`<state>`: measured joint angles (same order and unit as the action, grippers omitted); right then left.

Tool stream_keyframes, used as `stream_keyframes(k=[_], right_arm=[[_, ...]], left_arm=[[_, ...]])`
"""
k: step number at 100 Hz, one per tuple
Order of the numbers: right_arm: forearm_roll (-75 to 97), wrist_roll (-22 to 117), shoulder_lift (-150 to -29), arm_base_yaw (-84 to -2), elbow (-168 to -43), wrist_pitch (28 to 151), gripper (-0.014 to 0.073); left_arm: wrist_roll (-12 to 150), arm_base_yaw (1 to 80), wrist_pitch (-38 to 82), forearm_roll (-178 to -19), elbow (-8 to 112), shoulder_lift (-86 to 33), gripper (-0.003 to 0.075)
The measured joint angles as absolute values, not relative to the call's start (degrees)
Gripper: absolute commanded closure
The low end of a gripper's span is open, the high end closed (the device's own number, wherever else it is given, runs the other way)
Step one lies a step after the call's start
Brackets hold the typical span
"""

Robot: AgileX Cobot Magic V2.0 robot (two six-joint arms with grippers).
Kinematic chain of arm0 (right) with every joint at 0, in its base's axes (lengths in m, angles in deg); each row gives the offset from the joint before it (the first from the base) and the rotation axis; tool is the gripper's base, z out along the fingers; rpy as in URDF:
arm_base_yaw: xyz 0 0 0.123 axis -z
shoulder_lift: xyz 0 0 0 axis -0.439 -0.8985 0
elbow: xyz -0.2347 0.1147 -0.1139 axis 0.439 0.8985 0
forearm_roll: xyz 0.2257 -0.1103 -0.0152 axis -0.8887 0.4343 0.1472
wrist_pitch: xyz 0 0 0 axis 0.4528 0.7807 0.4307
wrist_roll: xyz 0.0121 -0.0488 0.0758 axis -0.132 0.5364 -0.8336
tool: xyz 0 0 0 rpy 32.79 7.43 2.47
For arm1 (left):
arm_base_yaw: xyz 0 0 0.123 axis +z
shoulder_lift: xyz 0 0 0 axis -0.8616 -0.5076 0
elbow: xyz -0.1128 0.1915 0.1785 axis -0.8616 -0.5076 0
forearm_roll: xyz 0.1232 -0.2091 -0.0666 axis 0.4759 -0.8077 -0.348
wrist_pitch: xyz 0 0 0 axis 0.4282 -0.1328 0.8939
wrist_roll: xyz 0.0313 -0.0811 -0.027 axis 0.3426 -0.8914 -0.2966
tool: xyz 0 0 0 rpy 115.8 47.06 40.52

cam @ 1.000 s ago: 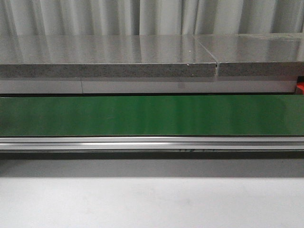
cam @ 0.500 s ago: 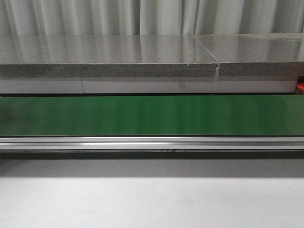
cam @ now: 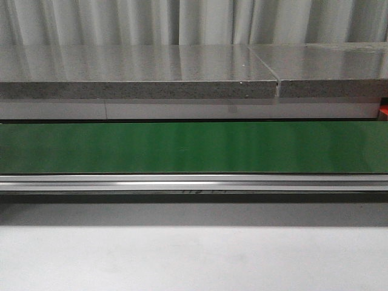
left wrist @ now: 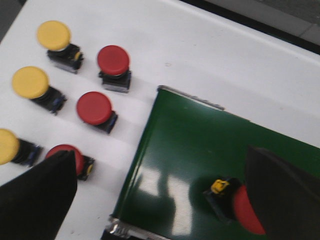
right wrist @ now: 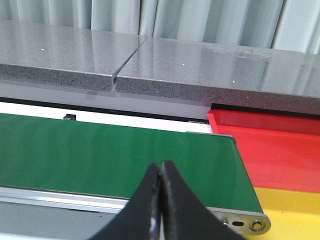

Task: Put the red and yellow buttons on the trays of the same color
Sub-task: 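Move the left gripper to a yellow push button and grasp it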

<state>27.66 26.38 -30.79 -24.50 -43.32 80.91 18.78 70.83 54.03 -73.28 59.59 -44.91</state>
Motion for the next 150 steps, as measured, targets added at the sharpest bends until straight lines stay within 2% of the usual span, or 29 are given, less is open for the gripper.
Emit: stream_keyframes(k=[31,60,110,150], right_arm=[[27.66,26.38,-30.79,-24.5,-43.32,80.91,0.0661],[27.66,26.38,-30.79,-24.5,-43.32,80.91,0.0661],[27.66,26.38,-30.79,-24.5,-43.32,80.91,0.0661],[27.66,26.38,-30.79,-24.5,-43.32,80.91,0.0661]], left_arm=[[18.75,86.37,52.9,-72.45,48.09,-36.51,0.0102],[17.2,96.15,47.29,-72.45,40.84,-37.65,0.0102],[15.66,97.72,39.27,-72.45,40.35,-52.69,0.0102],[15.33,97.72,36.0,-72.45,42.54,-59.48,0.0102]])
